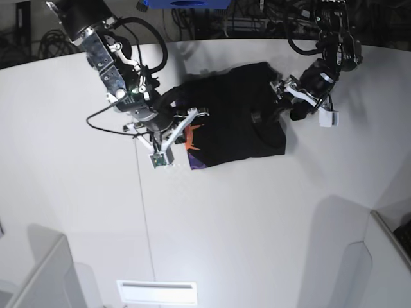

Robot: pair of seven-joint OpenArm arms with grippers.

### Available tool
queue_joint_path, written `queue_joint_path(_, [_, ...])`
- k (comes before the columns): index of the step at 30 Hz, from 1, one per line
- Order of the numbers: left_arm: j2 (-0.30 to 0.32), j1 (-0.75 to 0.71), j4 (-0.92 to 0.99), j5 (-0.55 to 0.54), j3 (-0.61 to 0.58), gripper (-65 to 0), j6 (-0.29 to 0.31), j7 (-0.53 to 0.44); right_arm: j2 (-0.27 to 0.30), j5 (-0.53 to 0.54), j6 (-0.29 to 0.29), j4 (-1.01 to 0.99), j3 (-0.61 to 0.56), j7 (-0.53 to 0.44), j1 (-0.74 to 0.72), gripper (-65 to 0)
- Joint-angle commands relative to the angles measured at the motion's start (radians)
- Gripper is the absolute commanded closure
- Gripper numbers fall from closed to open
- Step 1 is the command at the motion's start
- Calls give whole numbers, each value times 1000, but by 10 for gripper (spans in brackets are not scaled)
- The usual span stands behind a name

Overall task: Fold the T-shirt properly
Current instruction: 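Grasp the folded bundle edges with both grippers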

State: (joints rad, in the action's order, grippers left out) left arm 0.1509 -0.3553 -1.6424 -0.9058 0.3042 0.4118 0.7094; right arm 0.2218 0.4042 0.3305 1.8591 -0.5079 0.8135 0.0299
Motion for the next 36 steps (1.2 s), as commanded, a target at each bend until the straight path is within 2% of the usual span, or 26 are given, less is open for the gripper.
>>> queue_joint_path(1, [6, 11, 1, -17, 0, -638, 9, -17, 0, -3, -8, 23, 18, -18, -6, 0])
queue_joint_path(4, [6, 29, 40, -17, -35, -638, 8, -18, 3, -3, -8, 23, 33, -18, 3, 0])
queue_joint_path(8, [5, 48, 57, 44, -76, -638, -60, -20, 3, -3, -8, 23, 33, -36, 5, 0])
queue_joint_path(12, [6, 49, 58, 81, -110, -632, -69, -20, 3, -3, -8, 23, 35, -81, 21, 0])
queue_joint_path(14, [8, 49, 60, 81, -109, -574, -69, -20, 3, -3, -8, 23, 35, -85, 25, 0])
queue_joint_path(20, [17, 68, 63, 83, -144, -260, -69, -15, 4, -3, -8, 23, 36, -87, 26, 0])
queue_joint_path(22, [54, 71, 67, 83, -179, -184, -69, -15, 4, -3, -8, 23, 45, -87, 37, 0])
queue_joint_path(25, [92, 92, 67, 83, -244, -76, -70, -15, -6, -3, -8, 35, 131, -87, 83, 0])
queue_joint_path(27, [131, 103, 67, 83, -284, 0, -96, -15, -6, -3, -8, 49, 177, -89, 107, 0])
queue_joint_path(31, [198, 140, 58, 83, -373, 0, -199, -15, 3, -3, -9, 93, 256, -89, 166, 0])
queue_joint_path(33, [252, 174, 58, 83, -448, 0, -238, -15, 3, -3, -9, 115, 297, -89, 199, 0])
queue_joint_path(36, [332, 235, 58, 83, -578, 0, -262, -15, 3, -3, -9, 132, 343, -89, 241, 0])
